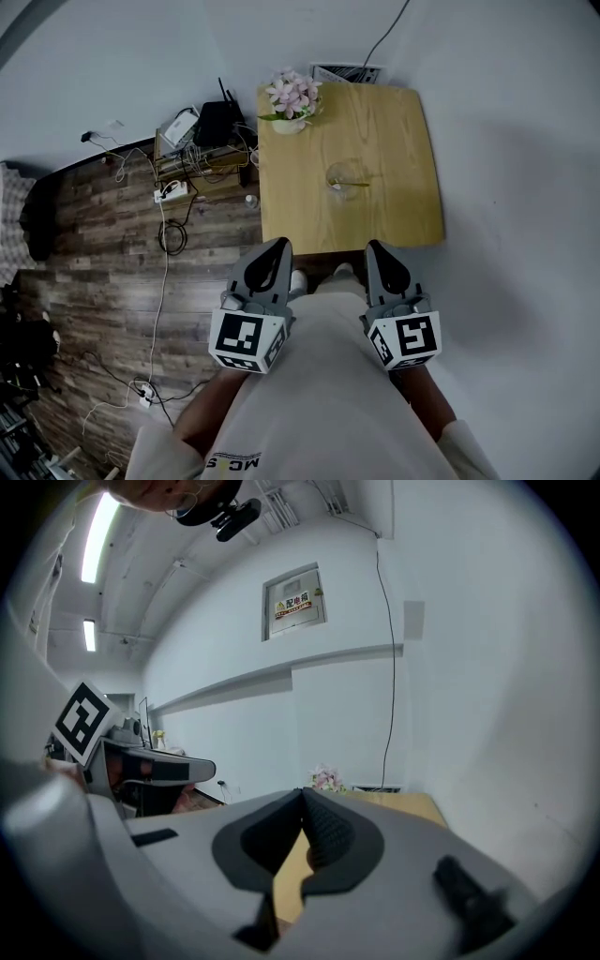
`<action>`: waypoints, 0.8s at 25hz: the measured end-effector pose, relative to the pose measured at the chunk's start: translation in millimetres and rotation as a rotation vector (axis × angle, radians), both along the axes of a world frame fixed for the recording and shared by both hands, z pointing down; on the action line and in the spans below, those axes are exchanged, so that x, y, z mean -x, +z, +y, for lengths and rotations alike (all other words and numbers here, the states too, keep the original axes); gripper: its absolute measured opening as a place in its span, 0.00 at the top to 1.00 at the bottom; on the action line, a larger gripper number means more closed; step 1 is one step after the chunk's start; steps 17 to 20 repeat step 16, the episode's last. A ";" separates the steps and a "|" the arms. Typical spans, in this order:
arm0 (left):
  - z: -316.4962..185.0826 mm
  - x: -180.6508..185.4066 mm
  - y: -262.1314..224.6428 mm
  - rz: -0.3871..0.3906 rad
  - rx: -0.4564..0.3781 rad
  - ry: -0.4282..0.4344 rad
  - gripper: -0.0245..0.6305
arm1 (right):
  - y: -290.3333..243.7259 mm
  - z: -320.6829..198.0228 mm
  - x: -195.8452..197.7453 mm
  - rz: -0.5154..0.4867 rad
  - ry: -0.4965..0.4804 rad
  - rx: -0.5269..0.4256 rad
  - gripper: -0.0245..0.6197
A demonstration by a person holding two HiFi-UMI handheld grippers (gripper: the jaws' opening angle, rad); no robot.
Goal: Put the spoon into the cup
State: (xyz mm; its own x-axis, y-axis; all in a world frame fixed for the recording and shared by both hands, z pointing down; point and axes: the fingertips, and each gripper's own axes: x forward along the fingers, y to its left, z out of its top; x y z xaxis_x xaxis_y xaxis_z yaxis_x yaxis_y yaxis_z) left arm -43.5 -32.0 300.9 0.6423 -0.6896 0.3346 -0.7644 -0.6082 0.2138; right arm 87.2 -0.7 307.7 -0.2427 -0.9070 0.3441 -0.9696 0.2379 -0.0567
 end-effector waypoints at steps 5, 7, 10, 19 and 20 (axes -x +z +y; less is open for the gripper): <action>3.0 -1.4 1.8 -0.001 0.004 0.021 0.95 | -4.6 0.7 14.9 -0.001 -0.072 -0.010 0.91; 4.0 -4.8 2.8 -0.005 0.004 0.035 0.95 | -5.0 0.1 23.4 0.001 -0.109 -0.007 0.91; 7.2 -9.6 5.7 -0.010 0.006 0.051 0.95 | 0.3 3.1 31.1 0.004 -0.141 0.005 0.91; 6.2 -8.8 9.5 -0.004 0.013 0.036 0.95 | 4.0 5.0 28.4 -0.001 -0.145 0.009 0.91; 6.2 -8.8 9.5 -0.004 0.013 0.036 0.95 | 4.0 5.0 28.4 -0.001 -0.145 0.009 0.91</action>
